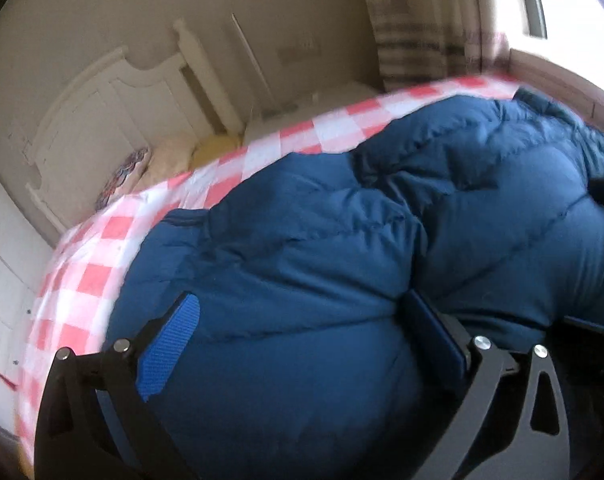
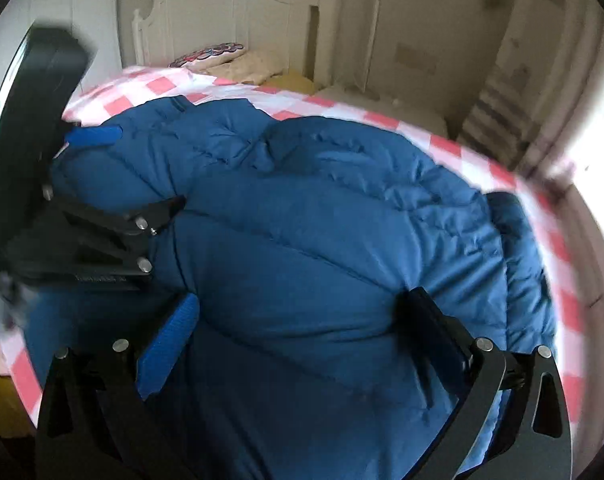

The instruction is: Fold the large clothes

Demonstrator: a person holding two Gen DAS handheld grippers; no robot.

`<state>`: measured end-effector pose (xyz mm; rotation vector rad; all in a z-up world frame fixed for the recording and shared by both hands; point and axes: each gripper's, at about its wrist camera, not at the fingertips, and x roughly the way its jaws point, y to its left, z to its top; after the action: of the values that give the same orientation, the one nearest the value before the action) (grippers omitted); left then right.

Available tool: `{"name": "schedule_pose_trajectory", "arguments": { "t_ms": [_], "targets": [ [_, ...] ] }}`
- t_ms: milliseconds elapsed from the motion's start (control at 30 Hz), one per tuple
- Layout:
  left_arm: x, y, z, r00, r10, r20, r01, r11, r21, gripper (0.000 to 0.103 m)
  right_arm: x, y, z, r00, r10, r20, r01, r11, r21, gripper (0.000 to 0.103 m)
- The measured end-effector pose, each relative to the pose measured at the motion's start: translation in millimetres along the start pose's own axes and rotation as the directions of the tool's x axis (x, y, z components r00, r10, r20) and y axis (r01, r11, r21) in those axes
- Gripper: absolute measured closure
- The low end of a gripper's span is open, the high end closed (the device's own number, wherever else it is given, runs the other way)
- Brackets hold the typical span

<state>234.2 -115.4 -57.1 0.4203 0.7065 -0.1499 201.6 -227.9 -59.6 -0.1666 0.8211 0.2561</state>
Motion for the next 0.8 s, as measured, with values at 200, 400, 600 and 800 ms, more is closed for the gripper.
{"name": "schedule_pose_trajectory", "arguments": {
  "t_ms": [200,400,600,800],
  "targets": [
    [7,14,-5,0.995,-0.092,-0.033,0.089,0.992,-0.086,0.002,2,9,-3,0.999,-0.034,0.015,0.034,0.999,-0.025,0.004],
    [7,12,-9,0.999,-0.051,-0.019,0.049,0.996,-0.068,0.002,4,6,-7,0.999,-0.046,0.023,0.047,0.998,-0.032,0.004],
    [8,13,-9,0.998,-0.056,-0.02,0.054,0.996,-0.072,0.002,3,6,-6,0.999,-0.045,0.025,0.046,0.998,-0.032,0.004],
    [8,14,-9,0.998,-0.055,-0.021,0.054,0.996,-0.072,0.002,3,7,-7,0.999,-0.047,0.024,0.047,0.998,-0.032,0.004]
  ]
}}
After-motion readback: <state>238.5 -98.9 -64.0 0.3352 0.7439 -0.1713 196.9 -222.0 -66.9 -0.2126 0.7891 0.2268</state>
